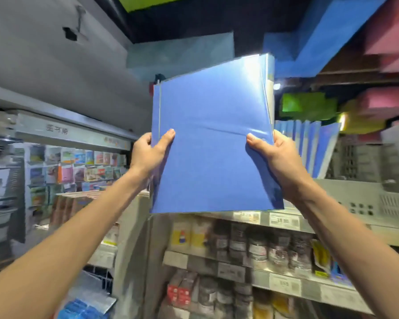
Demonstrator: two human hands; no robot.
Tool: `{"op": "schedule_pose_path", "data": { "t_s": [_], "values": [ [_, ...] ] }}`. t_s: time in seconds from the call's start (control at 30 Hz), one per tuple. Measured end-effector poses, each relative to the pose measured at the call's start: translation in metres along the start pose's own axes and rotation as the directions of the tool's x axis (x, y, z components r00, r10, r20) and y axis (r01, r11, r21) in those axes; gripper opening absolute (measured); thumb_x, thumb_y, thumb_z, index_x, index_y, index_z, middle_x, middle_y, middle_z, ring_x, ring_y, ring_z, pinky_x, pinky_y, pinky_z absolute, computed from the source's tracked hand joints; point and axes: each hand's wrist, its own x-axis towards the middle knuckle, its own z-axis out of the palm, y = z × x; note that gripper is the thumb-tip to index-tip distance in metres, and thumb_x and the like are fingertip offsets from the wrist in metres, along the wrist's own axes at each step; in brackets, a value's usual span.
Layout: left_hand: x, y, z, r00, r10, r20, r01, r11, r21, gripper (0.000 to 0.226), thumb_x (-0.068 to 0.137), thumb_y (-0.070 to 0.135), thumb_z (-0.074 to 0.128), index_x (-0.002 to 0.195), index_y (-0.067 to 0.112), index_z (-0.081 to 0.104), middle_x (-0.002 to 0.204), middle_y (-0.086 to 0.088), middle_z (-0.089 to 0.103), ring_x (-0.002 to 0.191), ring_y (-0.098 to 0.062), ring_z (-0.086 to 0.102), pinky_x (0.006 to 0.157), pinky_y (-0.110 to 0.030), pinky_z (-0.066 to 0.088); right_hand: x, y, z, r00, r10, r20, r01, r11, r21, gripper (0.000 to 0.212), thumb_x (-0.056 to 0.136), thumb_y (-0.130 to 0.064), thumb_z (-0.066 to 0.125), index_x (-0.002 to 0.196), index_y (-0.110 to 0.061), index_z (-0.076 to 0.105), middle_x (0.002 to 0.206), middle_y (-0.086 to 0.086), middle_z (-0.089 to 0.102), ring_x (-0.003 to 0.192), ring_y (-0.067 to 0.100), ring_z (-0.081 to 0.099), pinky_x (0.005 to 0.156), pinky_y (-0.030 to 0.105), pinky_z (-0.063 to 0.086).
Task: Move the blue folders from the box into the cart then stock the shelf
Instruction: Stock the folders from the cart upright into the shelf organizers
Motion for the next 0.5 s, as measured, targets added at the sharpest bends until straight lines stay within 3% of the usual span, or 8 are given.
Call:
{"op": "schedule_pose_path", "data": {
  "t_s": [0.07,0.1,0.17,0.2,0.27,0.3,0.4,0.5],
  "values": [
    [-0.006,-0.005,0.051,0.995,0.025,0.092,-0.029,0.998,0.052,0.024,0.091,0.039,0.073,0.099,0.016,0.070,0.093,0.004,0.075,0.082,-0.009,0.068,0.065,-0.014,0.051,-0.005,-0.008,-0.044,0.994,-0.062,-0.089,0.056,0.996,-0.068,0.027,0.092,-0.017,0.070,0.113,-0.001,0.065,0.103,0.008,0.075,0.090,0.024,0.072,0.078,0.041,0.059],
    [-0.010,-0.007,0.072,0.990,0.042,0.136,-0.053,0.996,0.078,0.025,0.091,0.040,0.071,0.098,0.016,0.068,0.092,0.002,0.074,0.083,-0.013,0.068,0.064,-0.016,0.051,-0.007,-0.009,-0.060,0.989,-0.092,-0.119,0.080,0.991,-0.108,0.027,0.092,-0.016,0.070,0.114,-0.002,0.065,0.107,0.008,0.075,0.095,0.024,0.072,0.083,0.044,0.059],
    [-0.021,-0.009,0.123,0.976,0.045,0.214,-0.075,0.989,0.131,0.048,0.089,0.049,0.070,0.118,0.010,0.067,0.105,-0.011,0.073,0.097,-0.027,0.068,0.078,-0.030,0.052,-0.014,-0.015,-0.099,0.968,-0.166,-0.187,0.124,0.968,-0.220,0.028,0.091,-0.018,0.071,0.115,-0.006,0.065,0.111,0.006,0.074,0.102,0.023,0.071,0.091,0.048,0.057],
    [-0.027,-0.008,0.141,0.970,0.040,0.240,-0.083,0.981,0.174,0.057,0.090,0.048,0.070,0.132,0.010,0.062,0.106,-0.011,0.072,0.098,-0.026,0.067,0.080,-0.029,0.049,-0.015,-0.018,-0.114,0.957,-0.203,-0.209,0.146,0.955,-0.260,0.029,0.089,-0.022,0.071,0.114,-0.009,0.065,0.112,0.005,0.074,0.104,0.024,0.070,0.093,0.050,0.055],
    [-0.035,-0.007,0.180,0.947,0.050,0.316,-0.114,0.976,0.187,0.050,0.094,0.038,0.068,0.137,0.015,0.059,0.091,0.001,0.069,0.082,-0.015,0.065,0.068,-0.015,0.047,-0.019,-0.023,-0.147,0.924,-0.266,-0.275,0.163,0.924,-0.346,0.030,0.084,-0.029,0.071,0.108,-0.013,0.065,0.110,0.003,0.074,0.102,0.023,0.070,0.093,0.052,0.055],
    [-0.039,-0.008,0.198,0.935,0.055,0.350,-0.127,0.975,0.185,0.044,0.092,0.037,0.069,0.131,0.018,0.064,0.090,0.003,0.070,0.082,-0.015,0.068,0.070,-0.014,0.049,-0.020,-0.025,-0.165,0.904,-0.299,-0.306,0.164,0.903,-0.397,0.029,0.083,-0.031,0.071,0.106,-0.014,0.064,0.108,0.001,0.074,0.099,0.020,0.071,0.092,0.050,0.055],
    [-0.048,-0.009,0.245,0.899,0.104,0.425,-0.217,0.949,0.228,0.045,0.082,0.049,0.065,0.118,0.025,0.070,0.114,-0.004,0.073,0.107,-0.020,0.070,0.097,-0.033,0.053,-0.023,-0.034,-0.205,0.834,-0.408,-0.370,0.162,0.824,-0.544,0.025,0.086,-0.031,0.070,0.106,-0.018,0.063,0.104,-0.005,0.073,0.094,0.012,0.070,0.088,0.043,0.057],
    [-0.056,-0.017,0.295,0.845,0.213,0.490,-0.391,0.872,0.295,0.037,0.092,0.039,0.064,0.124,0.022,0.069,0.123,-0.005,0.071,0.115,-0.022,0.065,0.101,-0.036,0.049,-0.020,-0.036,-0.241,0.760,-0.515,-0.397,0.170,0.747,-0.643,0.023,0.090,-0.024,0.068,0.111,-0.018,0.060,0.108,-0.007,0.070,0.099,0.006,0.067,0.090,0.031,0.054]
  ]
}}
